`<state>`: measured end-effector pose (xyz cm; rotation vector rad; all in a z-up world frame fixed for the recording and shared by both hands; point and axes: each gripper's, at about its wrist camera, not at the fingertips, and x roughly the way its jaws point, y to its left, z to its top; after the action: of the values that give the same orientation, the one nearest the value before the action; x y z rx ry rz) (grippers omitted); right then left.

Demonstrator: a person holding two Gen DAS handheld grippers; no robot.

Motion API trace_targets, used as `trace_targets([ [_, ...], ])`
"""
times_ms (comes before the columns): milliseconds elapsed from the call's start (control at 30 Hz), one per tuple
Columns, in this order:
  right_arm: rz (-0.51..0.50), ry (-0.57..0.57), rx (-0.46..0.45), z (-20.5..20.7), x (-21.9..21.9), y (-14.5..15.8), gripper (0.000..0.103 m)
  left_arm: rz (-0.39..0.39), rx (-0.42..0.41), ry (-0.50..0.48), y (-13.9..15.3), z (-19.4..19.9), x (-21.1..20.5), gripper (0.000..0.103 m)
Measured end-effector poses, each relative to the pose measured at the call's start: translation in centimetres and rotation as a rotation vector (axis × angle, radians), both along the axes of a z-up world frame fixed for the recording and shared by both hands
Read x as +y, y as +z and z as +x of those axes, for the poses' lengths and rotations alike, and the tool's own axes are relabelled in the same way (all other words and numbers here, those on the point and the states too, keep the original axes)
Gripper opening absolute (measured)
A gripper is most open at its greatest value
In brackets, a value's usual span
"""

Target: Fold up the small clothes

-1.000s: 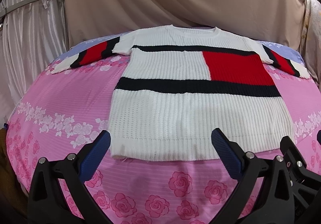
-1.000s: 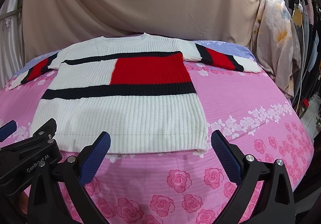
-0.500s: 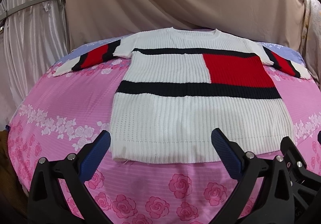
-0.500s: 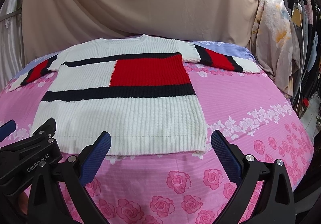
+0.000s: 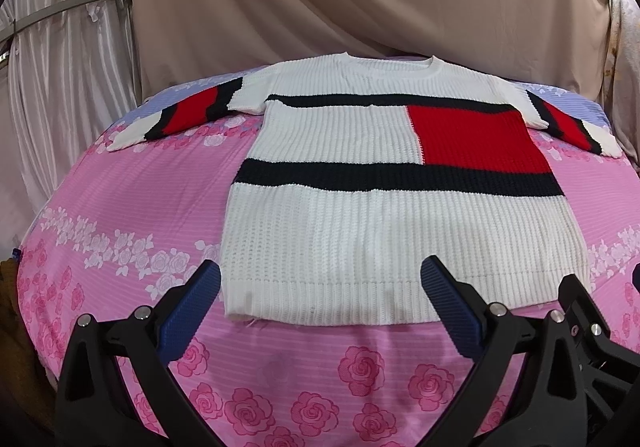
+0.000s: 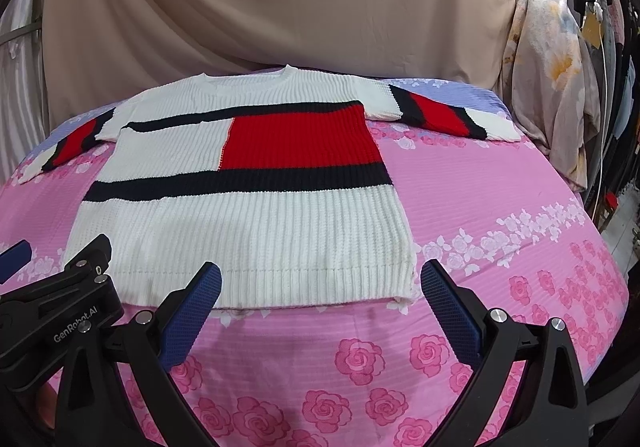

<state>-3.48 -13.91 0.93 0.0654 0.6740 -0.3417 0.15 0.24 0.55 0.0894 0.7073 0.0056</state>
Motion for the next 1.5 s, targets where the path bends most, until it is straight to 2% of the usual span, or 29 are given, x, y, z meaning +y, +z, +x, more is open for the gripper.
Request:
trace_targets([
  [1500, 0.021, 0.005, 0.009, 0.90, -0.81, -0.62, 0.098, 0.008, 0.016, 0.002, -0.60, 0.87, -0.47, 0.098],
])
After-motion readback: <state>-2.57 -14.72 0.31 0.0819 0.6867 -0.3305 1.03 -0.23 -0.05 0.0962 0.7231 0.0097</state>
